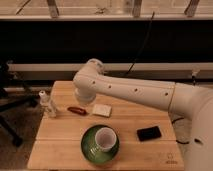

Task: Knock the bottle over

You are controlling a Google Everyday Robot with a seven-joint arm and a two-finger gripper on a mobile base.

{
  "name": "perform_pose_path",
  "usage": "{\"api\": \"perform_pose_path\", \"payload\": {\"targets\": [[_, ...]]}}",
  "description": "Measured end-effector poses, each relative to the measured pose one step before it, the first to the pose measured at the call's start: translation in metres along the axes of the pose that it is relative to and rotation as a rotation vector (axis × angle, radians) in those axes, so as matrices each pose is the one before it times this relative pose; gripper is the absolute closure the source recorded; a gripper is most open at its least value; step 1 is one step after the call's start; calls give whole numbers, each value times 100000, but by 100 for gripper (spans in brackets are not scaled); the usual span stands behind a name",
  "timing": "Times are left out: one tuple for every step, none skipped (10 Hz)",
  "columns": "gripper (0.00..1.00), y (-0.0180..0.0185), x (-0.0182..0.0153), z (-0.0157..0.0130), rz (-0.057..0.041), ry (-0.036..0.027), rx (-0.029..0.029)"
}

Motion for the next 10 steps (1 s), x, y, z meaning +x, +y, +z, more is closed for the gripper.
{"api": "perform_pose_path", "payload": {"targets": [[100, -376, -690, -367, -963, 98, 1134], [100, -465, -984, -386, -1161, -30, 918], [100, -611, -1160, -425, -1690, -258, 978], [100, -468, -597, -297, -971, -35, 689], [100, -650, -573, -235, -1087, -81, 744], [100, -514, -419, -4, -812, -275, 432], [100, -625, -451, 50, -902, -307, 384], [100, -218, -56, 164, -126, -50, 50], [100, -76, 11, 342, 149, -173, -380], [100, -349, -31, 517, -116, -501, -553]]}}
